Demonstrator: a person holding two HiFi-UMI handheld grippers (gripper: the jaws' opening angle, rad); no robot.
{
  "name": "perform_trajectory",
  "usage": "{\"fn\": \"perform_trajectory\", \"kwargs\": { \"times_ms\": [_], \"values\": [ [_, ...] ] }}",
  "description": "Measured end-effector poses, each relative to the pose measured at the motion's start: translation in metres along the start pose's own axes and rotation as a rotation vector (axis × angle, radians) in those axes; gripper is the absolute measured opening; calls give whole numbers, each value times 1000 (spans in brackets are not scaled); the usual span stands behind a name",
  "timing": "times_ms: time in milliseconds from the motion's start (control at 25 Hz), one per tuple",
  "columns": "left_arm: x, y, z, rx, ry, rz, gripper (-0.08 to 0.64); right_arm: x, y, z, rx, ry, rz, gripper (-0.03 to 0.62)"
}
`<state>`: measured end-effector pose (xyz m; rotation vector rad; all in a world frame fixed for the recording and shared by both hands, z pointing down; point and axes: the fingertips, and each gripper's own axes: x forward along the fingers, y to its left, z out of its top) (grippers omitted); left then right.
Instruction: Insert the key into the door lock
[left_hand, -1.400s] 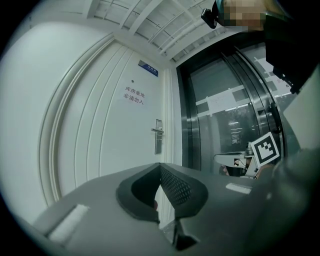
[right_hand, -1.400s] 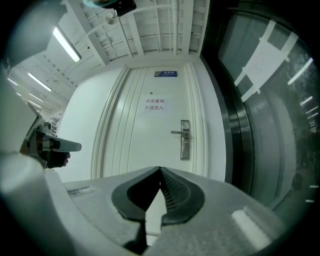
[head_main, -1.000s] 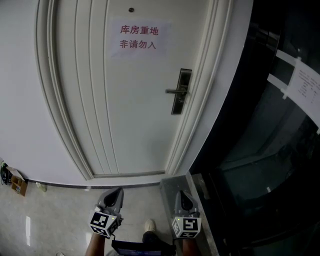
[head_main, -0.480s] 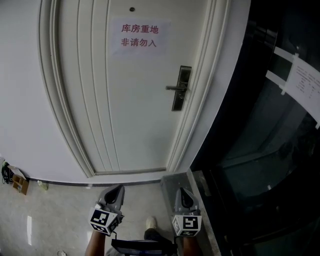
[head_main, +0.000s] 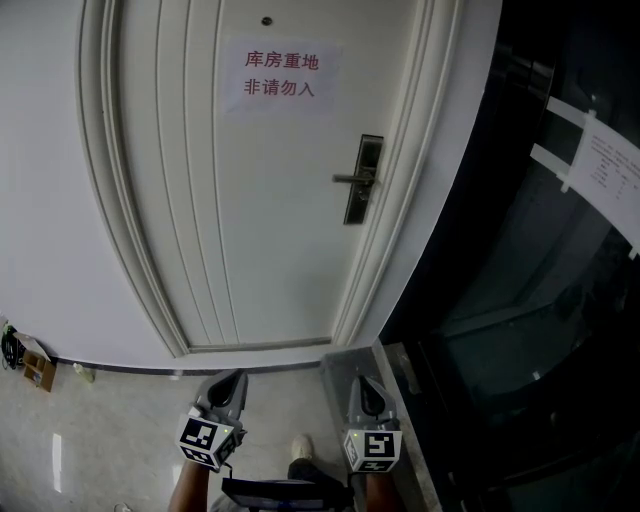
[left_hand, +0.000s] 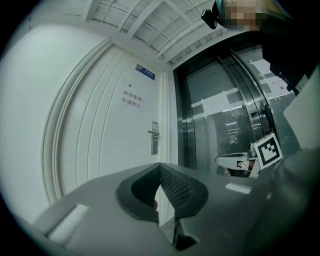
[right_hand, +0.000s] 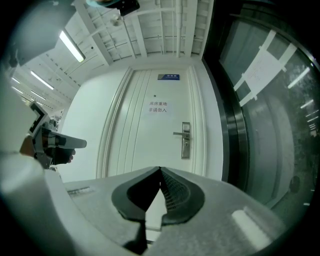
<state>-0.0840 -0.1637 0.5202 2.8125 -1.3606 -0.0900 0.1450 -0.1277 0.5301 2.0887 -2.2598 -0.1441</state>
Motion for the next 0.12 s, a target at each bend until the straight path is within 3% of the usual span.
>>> {"fn": "perform_trajectory", "kwargs": {
  "times_ms": [120],
  "values": [
    [1, 2, 0, 3, 3, -4, 2, 2, 2, -1, 1, 2, 1, 2]
  ]
}}
